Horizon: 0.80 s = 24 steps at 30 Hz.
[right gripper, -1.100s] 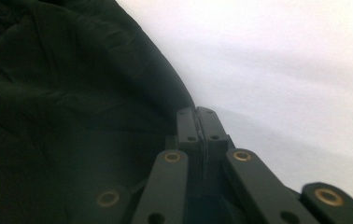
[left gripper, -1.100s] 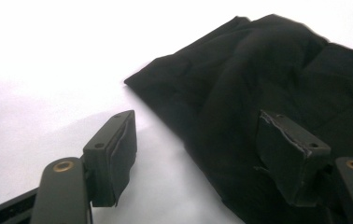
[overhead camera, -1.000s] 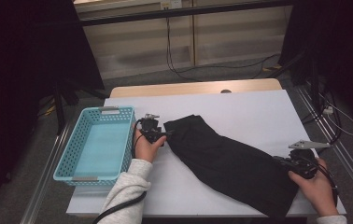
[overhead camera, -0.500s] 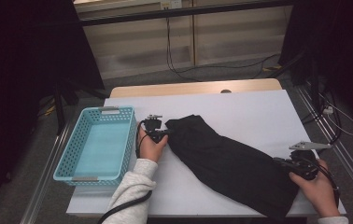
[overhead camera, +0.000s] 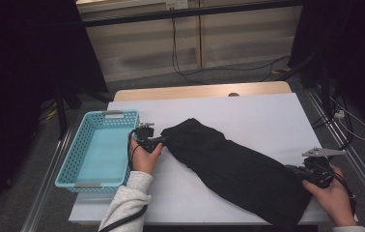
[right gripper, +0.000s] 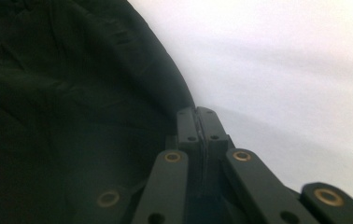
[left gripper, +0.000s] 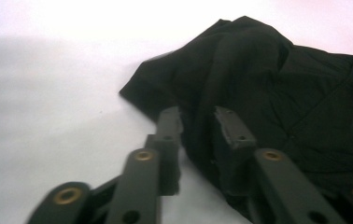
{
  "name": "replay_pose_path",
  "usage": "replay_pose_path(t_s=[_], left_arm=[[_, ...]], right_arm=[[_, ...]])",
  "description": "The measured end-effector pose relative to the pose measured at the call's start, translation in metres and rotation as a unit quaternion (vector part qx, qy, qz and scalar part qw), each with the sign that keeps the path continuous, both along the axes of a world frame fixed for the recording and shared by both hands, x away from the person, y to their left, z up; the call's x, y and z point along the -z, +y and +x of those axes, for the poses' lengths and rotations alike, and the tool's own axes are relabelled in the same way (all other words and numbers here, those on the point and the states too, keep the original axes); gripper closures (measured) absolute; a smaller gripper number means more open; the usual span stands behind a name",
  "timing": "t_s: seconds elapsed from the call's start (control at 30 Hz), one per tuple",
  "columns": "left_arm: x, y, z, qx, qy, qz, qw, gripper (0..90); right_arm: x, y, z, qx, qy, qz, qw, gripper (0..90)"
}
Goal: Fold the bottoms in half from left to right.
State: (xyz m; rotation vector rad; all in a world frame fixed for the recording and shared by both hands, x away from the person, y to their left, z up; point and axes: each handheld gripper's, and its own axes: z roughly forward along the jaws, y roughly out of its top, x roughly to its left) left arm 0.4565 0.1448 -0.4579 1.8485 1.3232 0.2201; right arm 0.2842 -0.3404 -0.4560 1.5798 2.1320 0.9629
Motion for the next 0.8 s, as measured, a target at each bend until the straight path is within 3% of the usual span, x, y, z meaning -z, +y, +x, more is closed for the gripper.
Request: replay_pose_path(t_s=[0.13,0.23,0.4,0.43,0.7,0.8], left_arm=[[-0.003,0.002,0.004,0.0,-0.009,0.008,0.9999,58.6],[-0.004,0.003,0.01,-0.01,-0.027,0.017,0.9994,46.4],[0.001,-0.003,0.021,0.005,-0.039,0.039,0.9985,37.6],[0.003,-0.004,0.023,0.008,-0.034,0.041,0.9985,36.6],[0.008,-0.009,0.029,0.011,-0.026,0.063,0.9976,38.7],[0.006,-0.011,0.027,0.016,-0.013,0.056,0.9982,51.9]], right_arm=[[-0.002,-0.006,-0.002,0.003,0.004,-0.008,1.0,89.5],[-0.001,-0.009,-0.002,0.003,0.007,-0.008,0.9999,89.5],[-0.001,-0.008,-0.002,0.0,0.006,-0.008,0.9999,88.2],[0.0,-0.007,-0.001,-0.002,0.002,-0.008,1.0,87.2],[-0.002,-0.001,0.0,-0.014,-0.017,-0.003,0.9997,67.6],[-0.003,0.001,0.0,-0.01,-0.029,-0.005,0.9995,61.7]])
